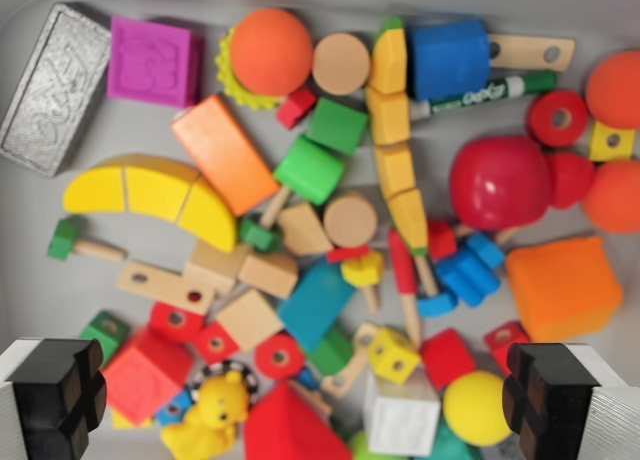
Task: Pick an object from the bin
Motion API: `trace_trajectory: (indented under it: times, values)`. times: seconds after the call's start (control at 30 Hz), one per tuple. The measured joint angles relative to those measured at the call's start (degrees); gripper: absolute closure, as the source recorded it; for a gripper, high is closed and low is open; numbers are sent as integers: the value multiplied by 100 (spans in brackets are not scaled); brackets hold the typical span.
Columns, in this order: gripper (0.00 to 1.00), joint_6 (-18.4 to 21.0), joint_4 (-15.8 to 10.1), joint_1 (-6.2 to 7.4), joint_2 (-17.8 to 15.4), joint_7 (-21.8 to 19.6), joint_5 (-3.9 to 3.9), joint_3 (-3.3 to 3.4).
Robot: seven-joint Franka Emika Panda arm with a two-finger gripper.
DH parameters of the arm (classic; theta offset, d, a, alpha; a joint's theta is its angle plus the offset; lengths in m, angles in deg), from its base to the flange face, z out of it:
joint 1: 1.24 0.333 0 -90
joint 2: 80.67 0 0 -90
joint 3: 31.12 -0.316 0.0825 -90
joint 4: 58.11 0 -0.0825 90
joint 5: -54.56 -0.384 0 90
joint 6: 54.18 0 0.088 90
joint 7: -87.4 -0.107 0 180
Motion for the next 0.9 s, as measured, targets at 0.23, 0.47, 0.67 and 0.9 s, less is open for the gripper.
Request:
trace_trajectory:
  times: [0.23,0.47,0.67,0.9]
  values:
    - [0,0,0,0,0,0,0,0]
    - [0,0,0,0,0,0,0,0]
    - [0,0,-7,0,0,-30,0,0]
    - [0,-11,-33,10,4,-144,0,-6]
